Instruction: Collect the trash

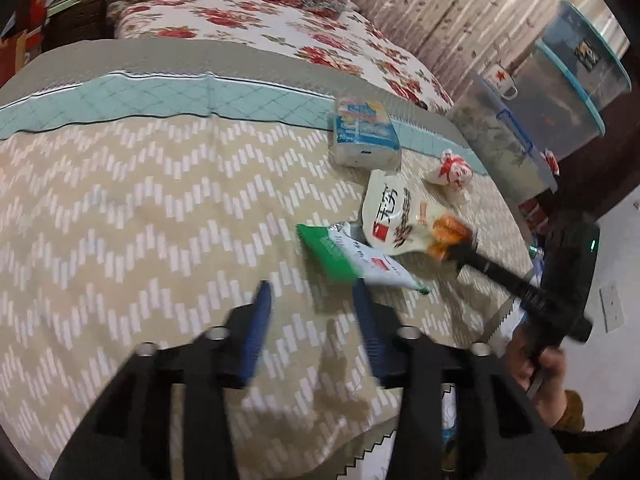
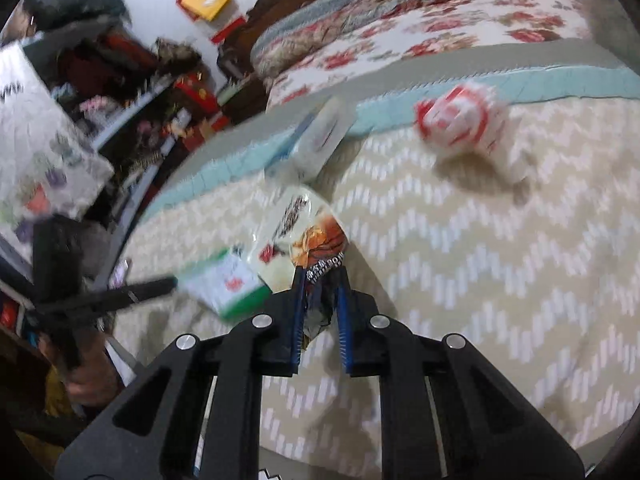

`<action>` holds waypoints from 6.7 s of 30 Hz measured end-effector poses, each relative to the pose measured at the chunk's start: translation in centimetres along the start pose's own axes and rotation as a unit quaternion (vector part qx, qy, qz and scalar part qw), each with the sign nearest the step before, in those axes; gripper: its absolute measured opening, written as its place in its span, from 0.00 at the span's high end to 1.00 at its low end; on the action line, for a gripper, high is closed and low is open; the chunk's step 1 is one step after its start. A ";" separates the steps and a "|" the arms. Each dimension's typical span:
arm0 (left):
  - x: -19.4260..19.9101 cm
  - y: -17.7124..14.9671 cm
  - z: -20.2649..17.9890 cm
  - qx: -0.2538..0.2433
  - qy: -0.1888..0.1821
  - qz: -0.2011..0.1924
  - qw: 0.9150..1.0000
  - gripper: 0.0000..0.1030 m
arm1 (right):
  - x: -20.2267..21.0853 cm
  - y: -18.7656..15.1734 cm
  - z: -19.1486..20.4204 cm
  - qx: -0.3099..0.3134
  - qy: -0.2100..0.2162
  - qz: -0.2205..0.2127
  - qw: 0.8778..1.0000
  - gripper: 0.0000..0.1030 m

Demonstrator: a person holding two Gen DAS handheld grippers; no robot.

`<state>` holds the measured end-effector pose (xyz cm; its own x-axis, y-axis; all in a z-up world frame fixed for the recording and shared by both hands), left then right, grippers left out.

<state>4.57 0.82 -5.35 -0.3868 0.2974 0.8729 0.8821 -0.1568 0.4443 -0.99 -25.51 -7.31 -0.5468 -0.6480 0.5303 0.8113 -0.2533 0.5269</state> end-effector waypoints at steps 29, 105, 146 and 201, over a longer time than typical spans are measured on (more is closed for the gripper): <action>-0.1 2.3 -11.1 -0.071 -0.163 0.034 0.983 0.99 | 11.0 -3.1 -1.6 -0.024 0.003 -0.130 0.991 0.83; -6.3 11.1 -7.1 -0.056 0.151 -0.047 0.986 0.09 | 1.0 10.3 -7.1 0.027 -0.167 -0.040 0.985 0.07; -2.2 -4.0 -7.6 -0.112 0.100 -0.044 0.988 0.23 | 2.9 -5.8 3.2 0.062 -0.093 -0.016 0.994 0.09; -0.4 -1.1 -10.8 -0.142 0.039 -0.037 0.988 0.43 | 8.1 -4.4 0.5 0.008 -0.033 -0.103 0.994 0.52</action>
<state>0.85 -9.33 -3.99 -0.4771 0.2453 0.8439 0.7435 -0.3993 0.5364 -9.12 -29.24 -5.02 -0.7135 -0.5346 0.4530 0.6780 -0.3633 0.6390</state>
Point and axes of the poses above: each gripper's, at about its wrist camera, not at the fingertips, and x roughly against the way its jaws point, z to its left, y to its top, the point moved 2 cm from there along -x, roughly the way its jaws point, and after that the axes turned 15 degrees about y, right-handed, at the moved point
